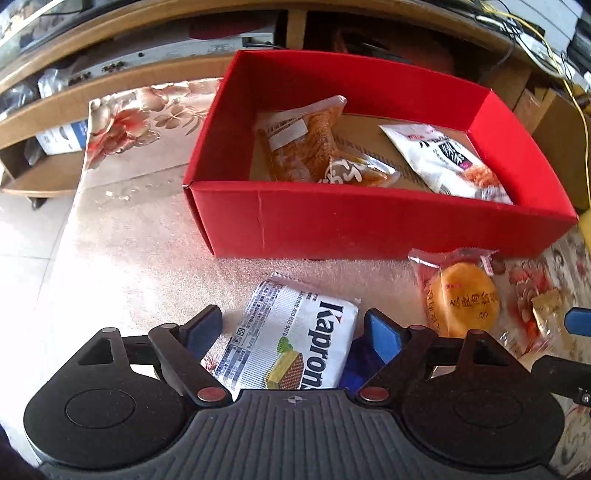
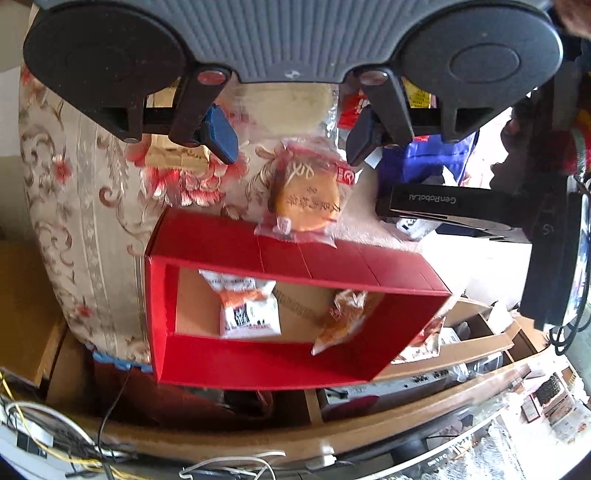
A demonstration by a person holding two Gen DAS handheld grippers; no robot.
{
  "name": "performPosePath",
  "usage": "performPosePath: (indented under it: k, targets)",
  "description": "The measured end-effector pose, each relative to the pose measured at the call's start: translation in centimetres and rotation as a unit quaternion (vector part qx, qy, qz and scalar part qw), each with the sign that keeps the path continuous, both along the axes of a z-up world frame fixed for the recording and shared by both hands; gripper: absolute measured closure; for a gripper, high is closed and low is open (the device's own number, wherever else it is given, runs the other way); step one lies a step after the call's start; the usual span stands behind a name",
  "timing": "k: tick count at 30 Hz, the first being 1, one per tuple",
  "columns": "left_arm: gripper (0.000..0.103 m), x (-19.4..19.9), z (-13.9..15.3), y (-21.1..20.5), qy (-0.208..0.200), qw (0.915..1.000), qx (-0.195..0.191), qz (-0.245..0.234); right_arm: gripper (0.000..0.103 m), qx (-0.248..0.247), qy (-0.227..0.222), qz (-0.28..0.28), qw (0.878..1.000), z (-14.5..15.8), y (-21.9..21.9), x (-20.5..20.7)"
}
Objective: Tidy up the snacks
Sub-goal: 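Move left tool to Kaprons wafer pack while right tool moves to clear-bagged white bun, then close left gripper on Kaprons wafer pack while right gripper closes on white bun bag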
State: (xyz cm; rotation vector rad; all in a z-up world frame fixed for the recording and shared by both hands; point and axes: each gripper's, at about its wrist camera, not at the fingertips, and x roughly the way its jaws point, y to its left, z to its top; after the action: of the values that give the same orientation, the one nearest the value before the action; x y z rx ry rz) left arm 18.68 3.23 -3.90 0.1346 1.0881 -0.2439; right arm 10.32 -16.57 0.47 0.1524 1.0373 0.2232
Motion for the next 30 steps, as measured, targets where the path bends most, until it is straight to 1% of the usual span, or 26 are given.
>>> performPosePath:
  k: [1,3,6,8,11,15,19,22,26,28,30]
  targets:
    - [0.018,-0.1,0.0,0.0,-0.001,1.0000,0.004,-0.002,0.038,0.000,0.002,0.000,1.000,-0.1,0.0,0.0]
    - [0.028,-0.3,0.2,-0.1,-0.005,0.9999,0.009,-0.002,0.037,-0.002,0.008,0.002,1.000,-0.3,0.1,0.0]
    - [0.033,-0.7,0.5,0.0,-0.002,1.0000,0.001,-0.001,0.032,-0.014,0.013,0.007,1.000,-0.7,0.6,-0.1]
    - [0.036,-1.0,0.6,-0.1,-0.002,1.0000,0.000,-0.002,0.031,-0.025,0.017,0.008,1.000,-1.0,0.8,-0.1]
    - [0.036,-1.6,1.0,-0.1,0.000,0.9999,-0.009,-0.007,0.030,-0.029,0.021,0.006,0.999,-1.2,0.6,-0.6]
    - [0.036,-2.2,1.0,-0.3,0.000,0.9999,-0.011,-0.011,0.029,-0.033,0.028,0.011,0.999,-1.5,0.5,-0.8]
    - [0.036,-2.4,1.0,-0.4,-0.002,0.9998,-0.013,-0.013,0.019,-0.067,0.028,0.023,0.997,-2.5,1.5,-0.6]
    - [0.035,-2.3,0.8,-0.3,0.003,0.9998,-0.015,-0.014,0.016,-0.089,0.029,0.025,0.995,-3.4,1.8,-0.6]
    - [0.034,-2.3,0.6,-0.2,0.005,0.9997,-0.019,-0.015,0.009,-0.077,0.024,0.025,0.996,-3.7,1.6,-0.8]
    - [0.031,-2.2,0.6,-0.2,0.007,0.9996,-0.024,-0.016,0.000,-0.064,0.031,0.025,0.997,-3.8,1.5,-0.7]
    - [0.029,-2.2,0.6,-0.2,0.008,0.9995,-0.026,-0.017,0.000,-0.056,0.031,0.024,0.998,-3.9,1.3,-0.8]
